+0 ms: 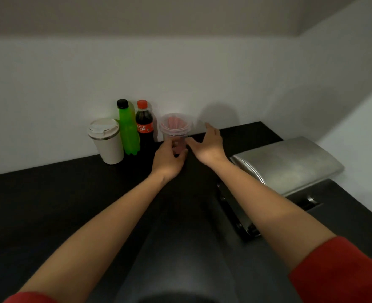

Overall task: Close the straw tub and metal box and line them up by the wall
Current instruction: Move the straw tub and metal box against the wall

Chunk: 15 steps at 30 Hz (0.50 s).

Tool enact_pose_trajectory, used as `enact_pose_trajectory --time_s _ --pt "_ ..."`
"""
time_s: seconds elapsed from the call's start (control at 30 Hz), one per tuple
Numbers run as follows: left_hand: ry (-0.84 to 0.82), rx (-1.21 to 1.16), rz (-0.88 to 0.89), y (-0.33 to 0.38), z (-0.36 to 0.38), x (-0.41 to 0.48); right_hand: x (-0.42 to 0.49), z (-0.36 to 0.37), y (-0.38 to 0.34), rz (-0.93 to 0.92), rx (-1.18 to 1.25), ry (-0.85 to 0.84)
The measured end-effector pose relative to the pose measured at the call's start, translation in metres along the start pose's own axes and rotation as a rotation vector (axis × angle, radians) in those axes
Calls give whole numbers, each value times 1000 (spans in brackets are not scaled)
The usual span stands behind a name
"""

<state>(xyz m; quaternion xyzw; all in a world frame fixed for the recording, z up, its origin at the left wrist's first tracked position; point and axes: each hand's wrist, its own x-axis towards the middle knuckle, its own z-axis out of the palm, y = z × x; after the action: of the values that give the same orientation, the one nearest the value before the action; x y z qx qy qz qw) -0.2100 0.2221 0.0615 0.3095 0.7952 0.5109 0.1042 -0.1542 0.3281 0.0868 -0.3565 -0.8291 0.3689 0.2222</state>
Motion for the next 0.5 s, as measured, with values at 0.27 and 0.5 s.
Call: enact_pose_trajectory --time_s 0.27,0.5 --pt "4 28 145 46 21 -43 -34 -78 9 -141 24 38" --pt "52 6 225 90 58 -93 -56 -154 53 -259 7 104"
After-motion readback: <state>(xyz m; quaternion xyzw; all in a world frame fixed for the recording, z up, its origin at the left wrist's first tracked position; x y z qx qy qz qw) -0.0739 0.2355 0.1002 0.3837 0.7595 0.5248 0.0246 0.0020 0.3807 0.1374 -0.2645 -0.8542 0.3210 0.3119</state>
